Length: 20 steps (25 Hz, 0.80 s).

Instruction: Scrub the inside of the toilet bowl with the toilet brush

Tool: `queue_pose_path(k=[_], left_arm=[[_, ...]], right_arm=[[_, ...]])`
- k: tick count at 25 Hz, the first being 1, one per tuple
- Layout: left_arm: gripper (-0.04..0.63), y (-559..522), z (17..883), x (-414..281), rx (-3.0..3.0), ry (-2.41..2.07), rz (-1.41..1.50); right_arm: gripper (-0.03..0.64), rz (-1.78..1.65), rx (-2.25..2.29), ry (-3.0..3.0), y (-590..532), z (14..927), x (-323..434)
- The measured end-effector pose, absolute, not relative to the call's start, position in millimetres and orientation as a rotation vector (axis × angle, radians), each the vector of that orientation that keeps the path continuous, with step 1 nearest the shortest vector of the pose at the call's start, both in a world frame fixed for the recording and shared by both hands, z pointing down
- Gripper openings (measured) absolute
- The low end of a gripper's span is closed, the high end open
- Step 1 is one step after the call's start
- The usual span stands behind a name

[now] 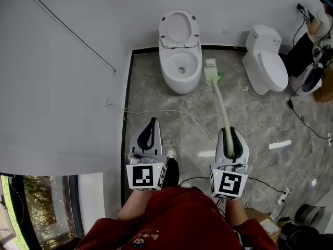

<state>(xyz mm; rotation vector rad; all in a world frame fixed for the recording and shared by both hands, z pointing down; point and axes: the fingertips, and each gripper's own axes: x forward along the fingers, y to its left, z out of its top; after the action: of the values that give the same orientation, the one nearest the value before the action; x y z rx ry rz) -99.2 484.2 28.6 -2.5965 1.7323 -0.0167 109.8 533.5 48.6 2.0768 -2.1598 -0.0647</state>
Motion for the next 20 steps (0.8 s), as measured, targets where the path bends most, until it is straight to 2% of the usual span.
queue_pose_path(k=[12, 20], left_arm=[[0.006, 334, 32, -159, -2.616, 1.749, -0.001], [0.006, 274, 46, -187, -2.609, 1.753, 0.002]], right_arm=[[0.114, -0.094, 2.008, -2.115, 381, 39, 52], [0.114, -0.103, 1.971, -2.11, 321, 45, 19]])
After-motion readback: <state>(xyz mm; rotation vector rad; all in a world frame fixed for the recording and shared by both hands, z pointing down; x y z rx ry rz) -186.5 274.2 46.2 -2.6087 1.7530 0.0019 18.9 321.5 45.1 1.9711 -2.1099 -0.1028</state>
